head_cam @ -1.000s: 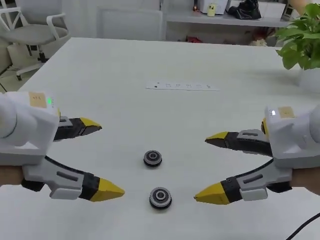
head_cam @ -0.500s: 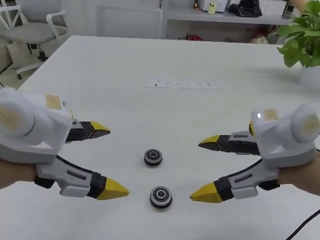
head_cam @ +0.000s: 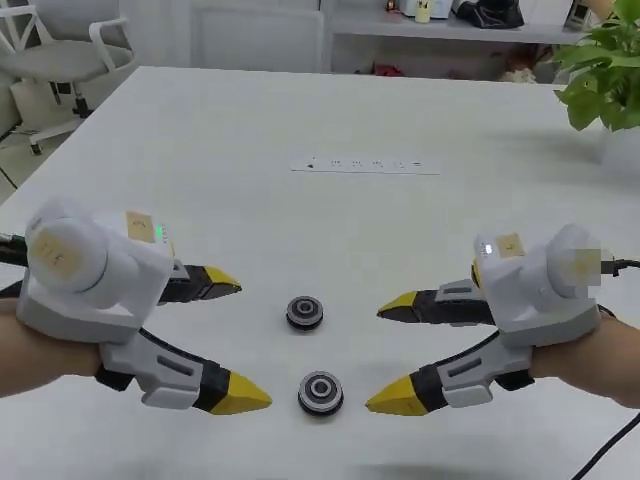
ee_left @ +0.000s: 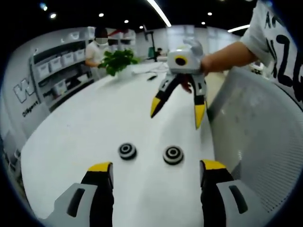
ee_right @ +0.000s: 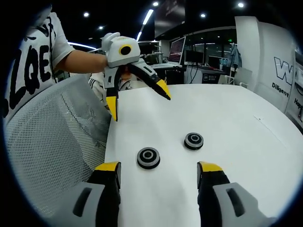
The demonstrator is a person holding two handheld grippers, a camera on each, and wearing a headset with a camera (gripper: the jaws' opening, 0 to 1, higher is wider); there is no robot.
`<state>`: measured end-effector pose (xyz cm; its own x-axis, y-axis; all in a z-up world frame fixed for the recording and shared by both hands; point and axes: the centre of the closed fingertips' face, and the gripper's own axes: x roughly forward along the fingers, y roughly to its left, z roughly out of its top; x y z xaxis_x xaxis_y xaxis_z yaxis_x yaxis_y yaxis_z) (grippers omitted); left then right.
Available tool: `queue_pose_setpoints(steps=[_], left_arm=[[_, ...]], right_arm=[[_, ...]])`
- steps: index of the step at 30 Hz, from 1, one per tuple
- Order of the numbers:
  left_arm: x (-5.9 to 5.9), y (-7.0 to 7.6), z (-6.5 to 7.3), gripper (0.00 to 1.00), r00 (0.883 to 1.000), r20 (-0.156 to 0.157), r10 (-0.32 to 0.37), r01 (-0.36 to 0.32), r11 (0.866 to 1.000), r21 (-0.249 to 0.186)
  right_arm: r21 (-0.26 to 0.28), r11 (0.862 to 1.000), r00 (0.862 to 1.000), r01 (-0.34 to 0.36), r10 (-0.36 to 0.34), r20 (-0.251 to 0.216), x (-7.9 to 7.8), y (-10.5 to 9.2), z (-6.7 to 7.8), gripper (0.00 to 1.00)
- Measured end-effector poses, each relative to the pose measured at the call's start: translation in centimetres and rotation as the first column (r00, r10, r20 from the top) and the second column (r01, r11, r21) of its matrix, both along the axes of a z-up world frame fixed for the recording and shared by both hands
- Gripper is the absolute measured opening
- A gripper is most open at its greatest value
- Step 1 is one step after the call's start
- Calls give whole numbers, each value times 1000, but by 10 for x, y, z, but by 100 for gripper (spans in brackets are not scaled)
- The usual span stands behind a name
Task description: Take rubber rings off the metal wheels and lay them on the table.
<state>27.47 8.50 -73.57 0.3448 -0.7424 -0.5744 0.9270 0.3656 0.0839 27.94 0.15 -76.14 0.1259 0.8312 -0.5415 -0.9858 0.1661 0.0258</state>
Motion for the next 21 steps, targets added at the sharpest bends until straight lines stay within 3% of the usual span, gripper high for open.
queue_pose_setpoints(steps=[21], left_arm=[[-1,-17,-30,58,997,-63,-45,45,999,4]], right_arm=[[9,999,998,-32,32,-56,-1,8,-22,43]])
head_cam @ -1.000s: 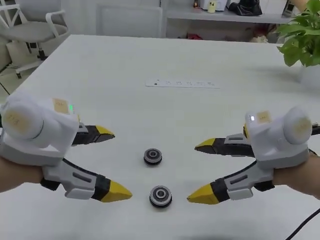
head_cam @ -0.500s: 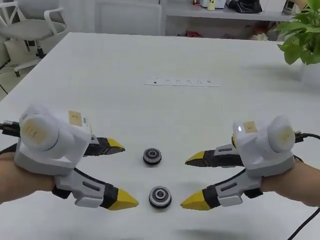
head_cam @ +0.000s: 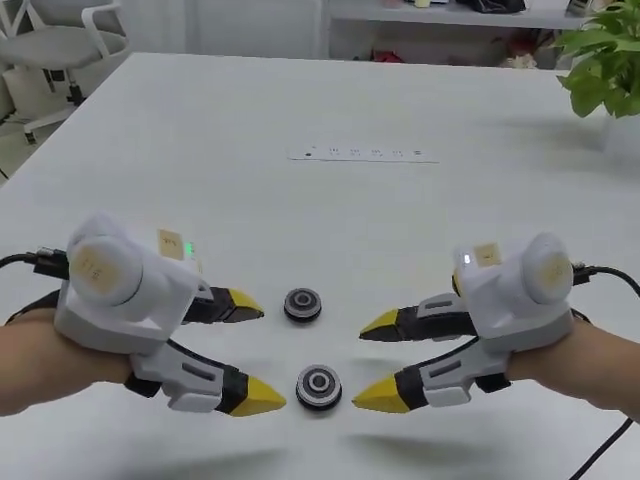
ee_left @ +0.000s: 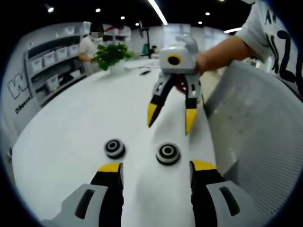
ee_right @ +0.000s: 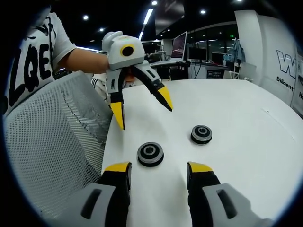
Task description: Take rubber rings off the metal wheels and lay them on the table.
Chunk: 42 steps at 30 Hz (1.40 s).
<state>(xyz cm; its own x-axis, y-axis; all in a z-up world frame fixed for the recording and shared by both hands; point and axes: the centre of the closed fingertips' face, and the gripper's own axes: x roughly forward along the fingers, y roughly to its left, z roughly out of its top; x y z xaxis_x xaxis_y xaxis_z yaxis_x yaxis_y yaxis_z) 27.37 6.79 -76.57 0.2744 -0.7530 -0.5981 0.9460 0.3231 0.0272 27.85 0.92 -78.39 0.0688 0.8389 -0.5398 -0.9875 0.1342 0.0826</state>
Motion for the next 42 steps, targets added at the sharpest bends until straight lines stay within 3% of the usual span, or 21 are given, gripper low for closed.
queue_pose_setpoints(steps=[5,8,20,37,42], left_arm=[[-2,-3,-3,53,1000,-14,-7,7,1000,-10],[-1,-5,-3,48,1000,-2,-12,12,1000,-12],[-1,-19,-8,36,999,-13,-42,41,999,-33],[-10,-38,-24,24,994,-40,-103,103,995,-9],[-7,-41,-27,18,995,-29,-97,97,995,-6]], right_arm=[[2,1000,1000,-14,14,-7,-1,2,-3,39],[3,1000,1000,-18,18,-13,-2,4,-5,38],[7,999,999,-40,40,-35,-5,12,-10,29],[0,999,997,-47,47,-61,-8,17,-19,22],[2,999,997,-45,45,-64,-8,17,-20,20]])
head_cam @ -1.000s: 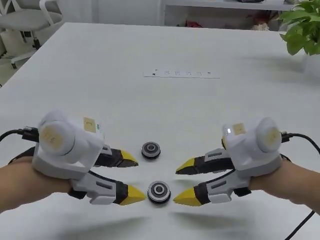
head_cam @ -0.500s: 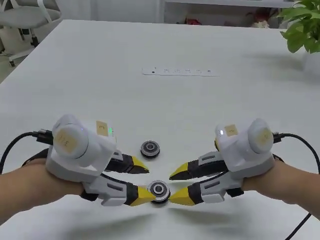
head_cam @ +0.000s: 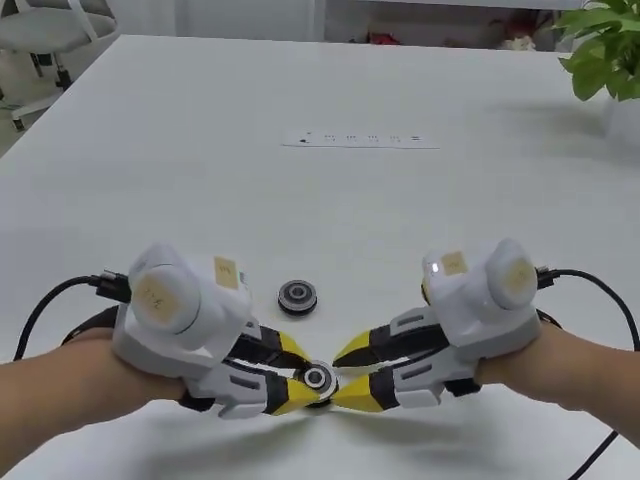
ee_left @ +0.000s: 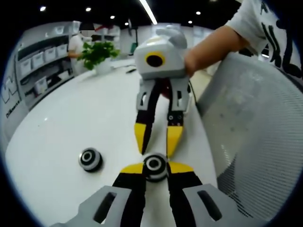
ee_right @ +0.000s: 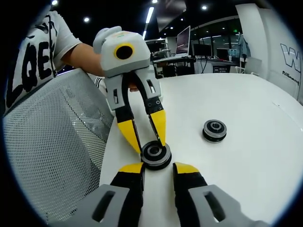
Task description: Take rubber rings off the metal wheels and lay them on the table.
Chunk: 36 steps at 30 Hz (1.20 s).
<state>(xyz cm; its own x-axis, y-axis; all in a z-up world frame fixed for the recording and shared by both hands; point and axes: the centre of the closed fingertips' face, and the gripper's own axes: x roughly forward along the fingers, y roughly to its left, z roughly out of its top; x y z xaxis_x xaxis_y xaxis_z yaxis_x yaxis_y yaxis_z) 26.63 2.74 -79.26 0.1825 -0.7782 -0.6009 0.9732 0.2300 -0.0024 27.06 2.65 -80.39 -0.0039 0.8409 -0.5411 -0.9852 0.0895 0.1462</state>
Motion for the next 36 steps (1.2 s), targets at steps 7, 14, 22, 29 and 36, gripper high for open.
queue_pose_setpoints(steps=[7,14,22,29,36], left_arm=[[0,-1,0,16,999,47,-16,15,1000,12],[2,-1,0,14,999,53,13,-13,1000,-4],[1,1,1,14,998,64,14,-13,1000,-6],[2,1,2,14,997,75,8,-7,1000,-9],[3,0,1,13,997,73,11,-10,1000,-8]], right_arm=[[0,1000,1000,5,-5,-14,-1,-1,-2,17],[-1,1000,999,9,-9,-32,-4,0,-3,14],[2,999,997,34,-33,-72,-5,-3,-3,4],[4,996,985,90,-88,-149,-4,-4,-4,1],[5,991,969,137,-133,-209,-1,-6,-3,0]])
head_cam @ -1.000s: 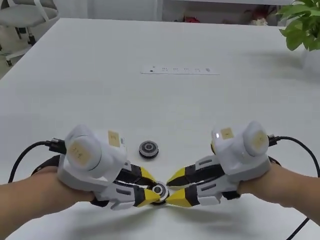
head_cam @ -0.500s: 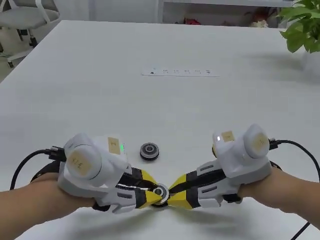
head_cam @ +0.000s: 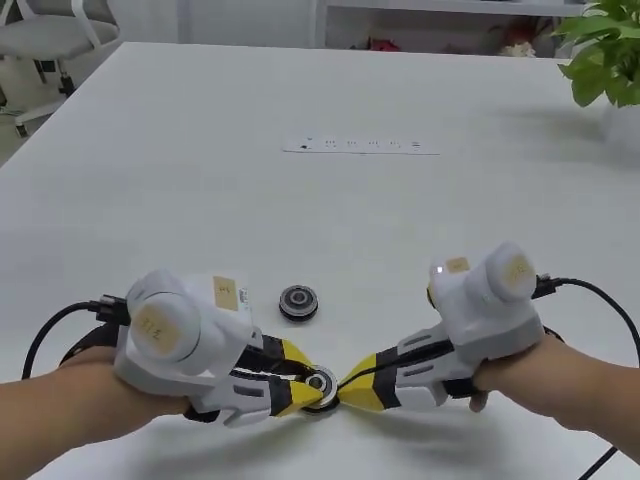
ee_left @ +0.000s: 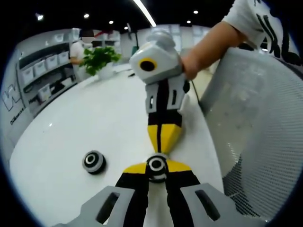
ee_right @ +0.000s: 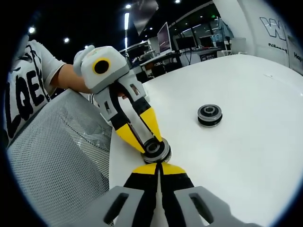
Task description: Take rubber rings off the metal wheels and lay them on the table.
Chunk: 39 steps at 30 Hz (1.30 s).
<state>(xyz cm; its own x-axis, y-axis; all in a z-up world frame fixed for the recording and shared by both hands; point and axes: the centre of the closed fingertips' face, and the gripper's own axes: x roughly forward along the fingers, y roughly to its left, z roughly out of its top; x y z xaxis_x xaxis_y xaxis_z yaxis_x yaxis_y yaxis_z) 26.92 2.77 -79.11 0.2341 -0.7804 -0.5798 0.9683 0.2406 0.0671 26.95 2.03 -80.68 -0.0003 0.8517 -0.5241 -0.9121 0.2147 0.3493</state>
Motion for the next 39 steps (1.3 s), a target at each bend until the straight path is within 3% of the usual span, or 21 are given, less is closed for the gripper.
queue_pose_setpoints(steps=[3,7,9,10,11,13,19,39], left_arm=[[0,0,0,13,1000,1,4,-4,1000,1],[1,0,-1,13,1000,0,9,-9,1000,3],[1,0,-1,13,1000,2,11,-11,1000,7],[1,-1,-1,13,1000,2,12,-13,1000,7],[1,0,-1,13,1000,2,14,-14,1000,9],[2,-1,-1,13,1000,1,15,-15,1000,12],[2,-1,-1,13,1000,4,16,-16,1000,19],[1,-1,-1,12,1000,-1,21,-21,999,30]], right_arm=[[22,999,998,38,-37,-51,2,-2,4,0],[33,998,995,61,-58,-81,1,-2,5,0],[50,995,990,88,-81,-119,3,-3,7,0],[91,988,983,121,-106,-152,5,0,13,0],[86,987,977,135,-118,-176,5,-1,13,0],[78,988,980,130,-117,-159,7,-1,12,0],[83,985,974,150,-133,-183,7,0,13,0],[76,990,978,122,-107,-180,0,9,16,0]])
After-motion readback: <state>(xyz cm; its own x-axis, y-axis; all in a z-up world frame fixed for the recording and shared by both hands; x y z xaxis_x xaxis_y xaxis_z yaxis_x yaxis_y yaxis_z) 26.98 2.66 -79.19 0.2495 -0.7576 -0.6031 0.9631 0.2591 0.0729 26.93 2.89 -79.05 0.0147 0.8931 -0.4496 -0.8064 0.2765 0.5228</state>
